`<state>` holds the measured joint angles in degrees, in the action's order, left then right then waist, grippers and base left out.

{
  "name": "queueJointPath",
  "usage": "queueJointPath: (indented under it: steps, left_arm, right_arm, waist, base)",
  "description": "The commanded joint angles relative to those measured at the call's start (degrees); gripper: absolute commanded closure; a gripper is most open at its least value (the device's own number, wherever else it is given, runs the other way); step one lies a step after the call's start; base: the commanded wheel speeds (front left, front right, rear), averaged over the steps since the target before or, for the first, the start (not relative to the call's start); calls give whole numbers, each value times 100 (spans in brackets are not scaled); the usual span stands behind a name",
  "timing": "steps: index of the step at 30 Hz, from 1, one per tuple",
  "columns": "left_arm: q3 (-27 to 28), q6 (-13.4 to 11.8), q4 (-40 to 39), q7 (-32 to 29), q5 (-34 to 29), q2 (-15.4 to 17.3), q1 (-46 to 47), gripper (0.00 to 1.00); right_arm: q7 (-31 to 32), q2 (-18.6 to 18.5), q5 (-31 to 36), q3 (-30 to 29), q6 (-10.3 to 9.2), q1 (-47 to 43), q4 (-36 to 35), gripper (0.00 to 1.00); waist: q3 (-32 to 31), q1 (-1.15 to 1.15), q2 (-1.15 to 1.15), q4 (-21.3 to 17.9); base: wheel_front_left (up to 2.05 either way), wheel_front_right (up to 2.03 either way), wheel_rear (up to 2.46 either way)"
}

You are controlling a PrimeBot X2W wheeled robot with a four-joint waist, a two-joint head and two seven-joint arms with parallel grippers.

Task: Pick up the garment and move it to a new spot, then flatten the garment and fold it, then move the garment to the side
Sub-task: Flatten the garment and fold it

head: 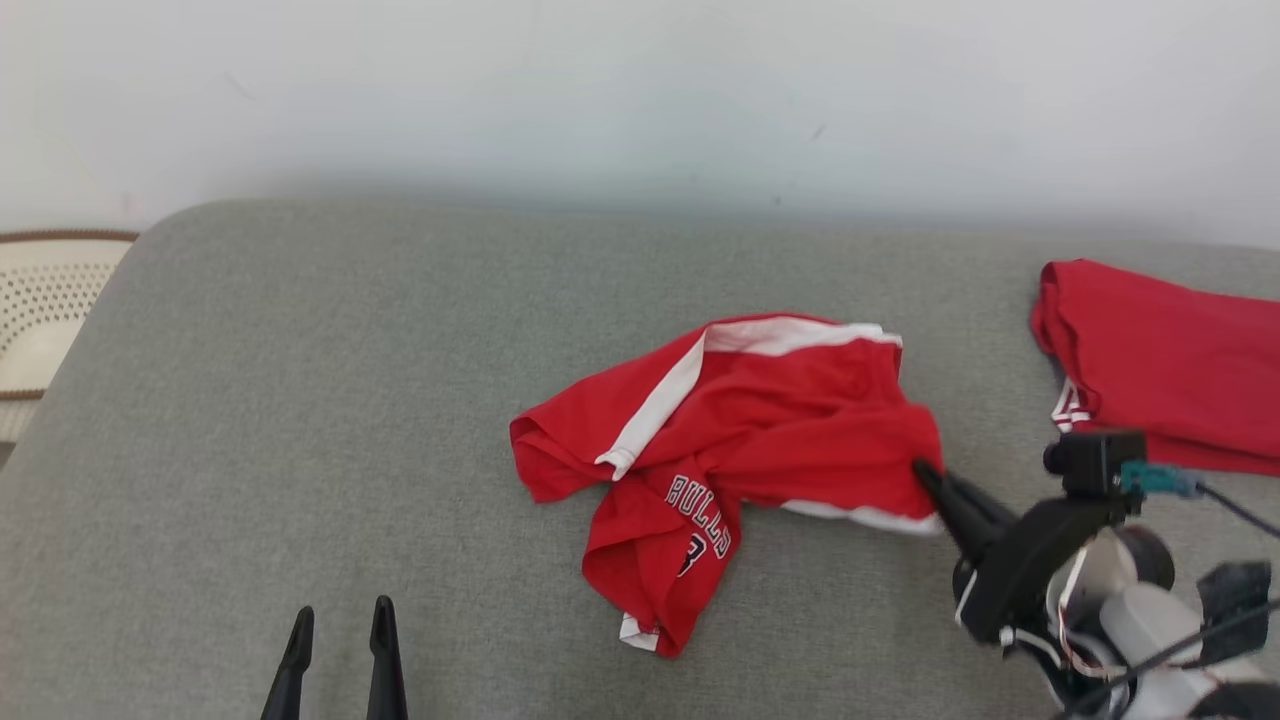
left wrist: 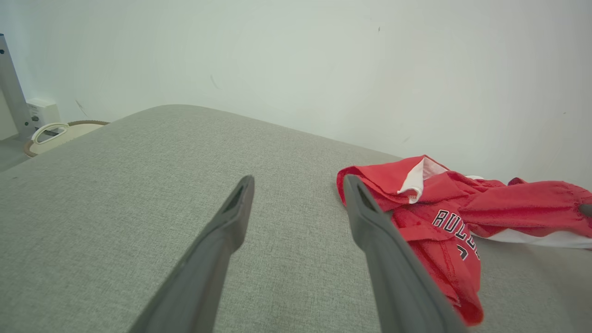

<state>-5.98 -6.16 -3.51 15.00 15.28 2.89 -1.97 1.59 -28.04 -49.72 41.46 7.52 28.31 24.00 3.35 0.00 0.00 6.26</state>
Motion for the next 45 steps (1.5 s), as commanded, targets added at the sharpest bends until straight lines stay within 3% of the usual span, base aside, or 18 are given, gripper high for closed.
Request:
queueJointPath:
  steps: [1, 8, 11, 16, 17, 18, 29, 38, 45]
  left_arm:
    - [28, -6, 8, 21, -30, 3, -112, 0]
    - [87, -13, -55, 21, -42, 3, -259, 0]
    - [112, -16, -77, 21, -29, 3, -283, 0]
    - [84, 3, -53, 21, -4, 4, -233, 0]
    - [83, 9, -45, 21, -5, 3, -222, 0]
    - [81, 12, -40, 21, -6, 3, -214, 0]
    - [176, 47, -78, 21, -85, 4, -247, 0]
    - [237, 90, -118, 21, -129, 2, -270, 0]
    - [217, 114, -126, 21, -154, 3, -255, 0]
  right_arm:
    - [86, -13, -71, -88, -6, -246, -199, 100]
    - [829, -64, 125, -831, -6, -1484, -1461, 100]
    - [1310, 90, 379, -1405, -6, -2163, -2073, 100]
    - [1700, 429, 891, -1891, -6, -2665, -2372, 100]
    - [1732, 489, 1036, -1961, -7, -2724, -2380, 63]
    - [1733, 575, 1148, -2048, -6, -2780, -2373, 0]
    - [979, 1169, 2374, -2758, -6, -2721, -2667, 0]
    - [-8, 1603, 2826, -2782, -7, -2717, -2700, 0]
    - [-434, 1823, 3075, -2770, -7, -2782, -2569, 0]
  waist:
    - [-163, 0, 0, -143]
    - [-308, 0, 0, -309]
    - [-319, 0, 0, -374]
    - [-297, 0, 0, -407]
    - [-297, 0, 0, -410]
    - [-297, 0, 0, -412]
    - [-310, 0, 0, -464]
    - [-307, 0, 0, -543]
    - [-277, 0, 0, -626]
  base:
    - [0, 0, 0]
    - [0, 0, 0]
    - [0, 0, 0]
    - [0, 0, 0]
    - [0, 0, 0]
    - [0, 0, 0]
    - [0, 0, 0]
    - [0, 0, 0]
    - [0, 0, 0]
